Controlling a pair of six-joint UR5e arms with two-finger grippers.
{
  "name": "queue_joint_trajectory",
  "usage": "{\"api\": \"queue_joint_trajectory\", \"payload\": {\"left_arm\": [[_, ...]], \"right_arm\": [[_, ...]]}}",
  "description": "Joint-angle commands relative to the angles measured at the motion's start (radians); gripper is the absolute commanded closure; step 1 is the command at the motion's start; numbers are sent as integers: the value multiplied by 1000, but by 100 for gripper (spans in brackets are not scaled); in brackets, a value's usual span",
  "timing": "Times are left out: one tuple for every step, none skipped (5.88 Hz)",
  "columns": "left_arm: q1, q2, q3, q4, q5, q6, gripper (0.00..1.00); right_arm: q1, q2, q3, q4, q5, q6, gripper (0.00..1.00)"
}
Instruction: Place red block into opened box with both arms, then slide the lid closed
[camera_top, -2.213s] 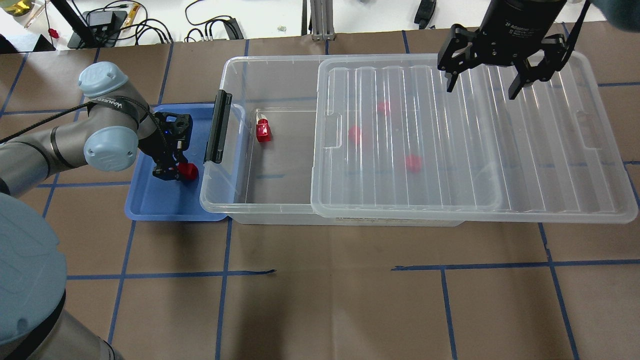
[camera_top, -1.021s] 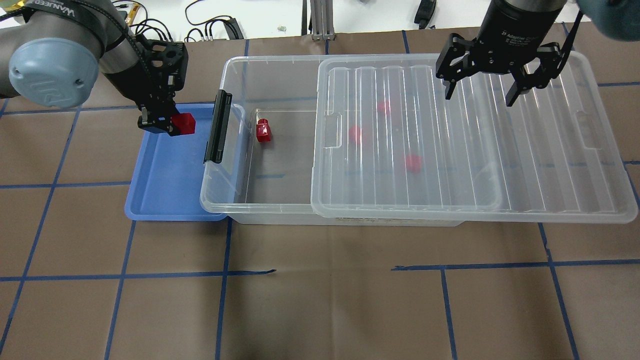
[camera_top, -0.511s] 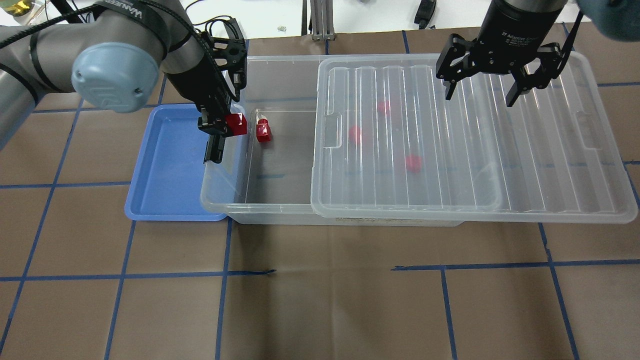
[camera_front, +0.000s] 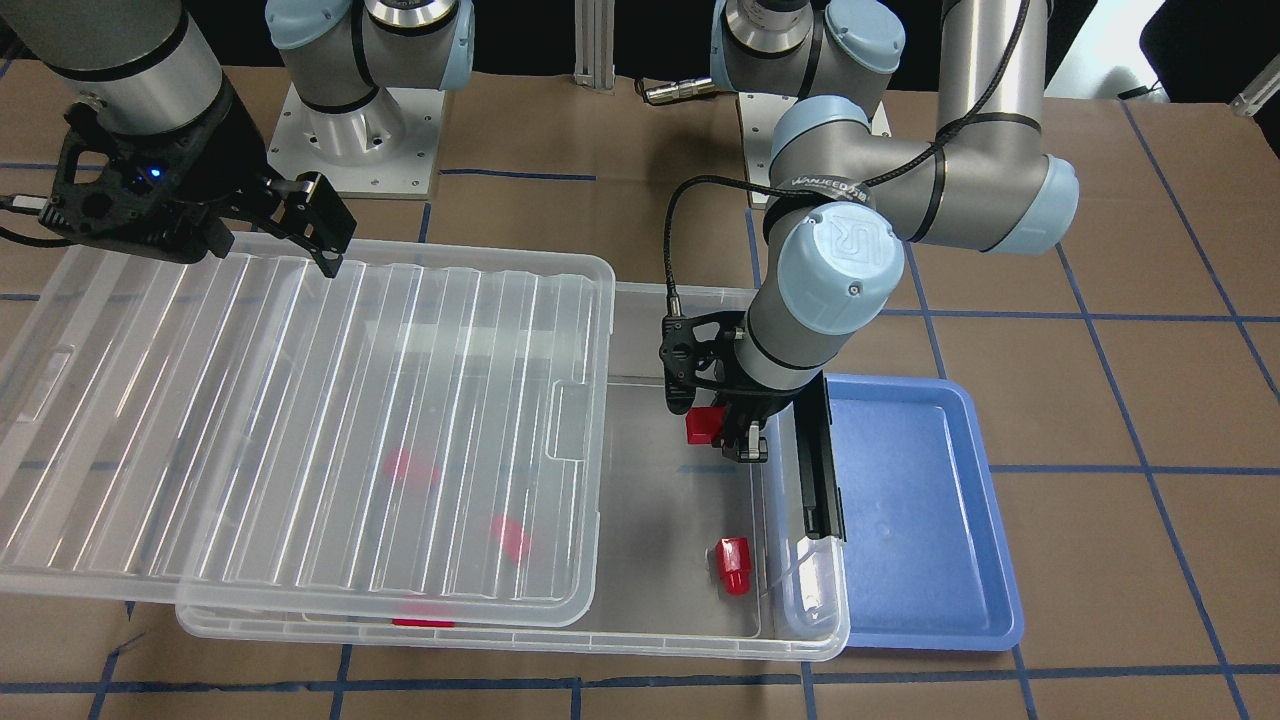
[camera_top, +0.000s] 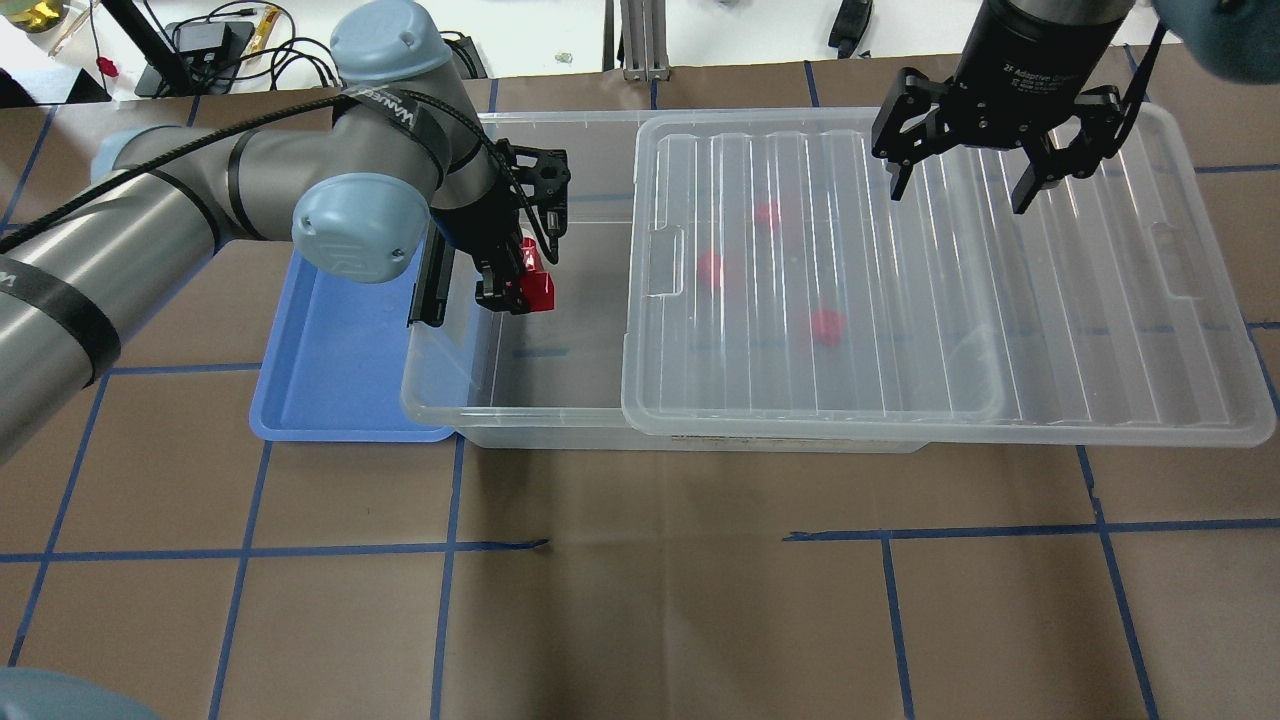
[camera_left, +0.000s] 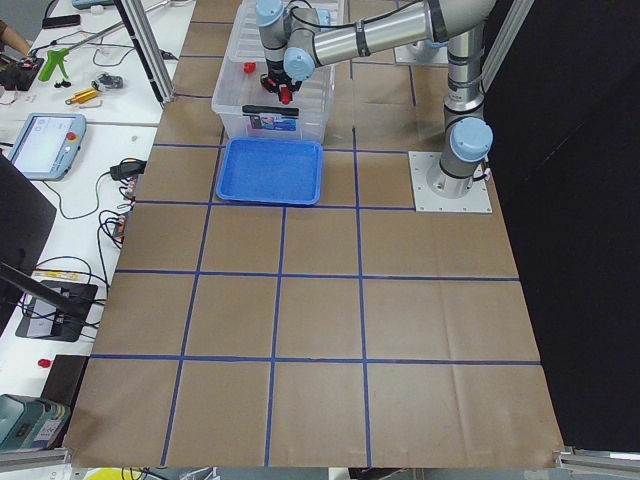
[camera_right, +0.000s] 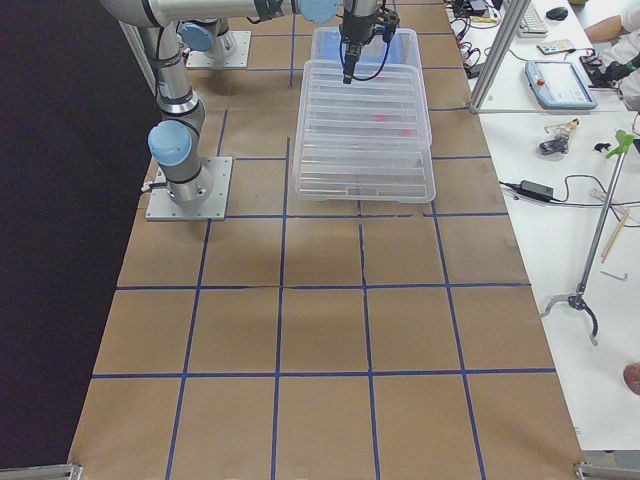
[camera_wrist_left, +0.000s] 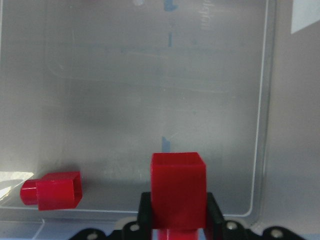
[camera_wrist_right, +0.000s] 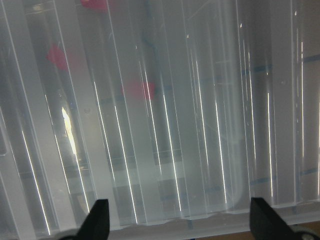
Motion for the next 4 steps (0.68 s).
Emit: {"api": "queue_joint_trajectory", "payload": {"left_arm": [[-8, -73, -32, 106, 1, -1, 97], [-8, -104, -34, 145, 4, 1, 96], [-8, -127, -32, 163, 9, 2, 89], [-6, -134, -32, 165, 9, 5, 53]], "right_arm": [[0, 0, 0, 0, 0, -1, 0], [0, 0, 0, 0, 0, -1, 0], [0, 0, 0, 0, 0, -1, 0], [0, 0, 0, 0, 0, -1, 0]]}}
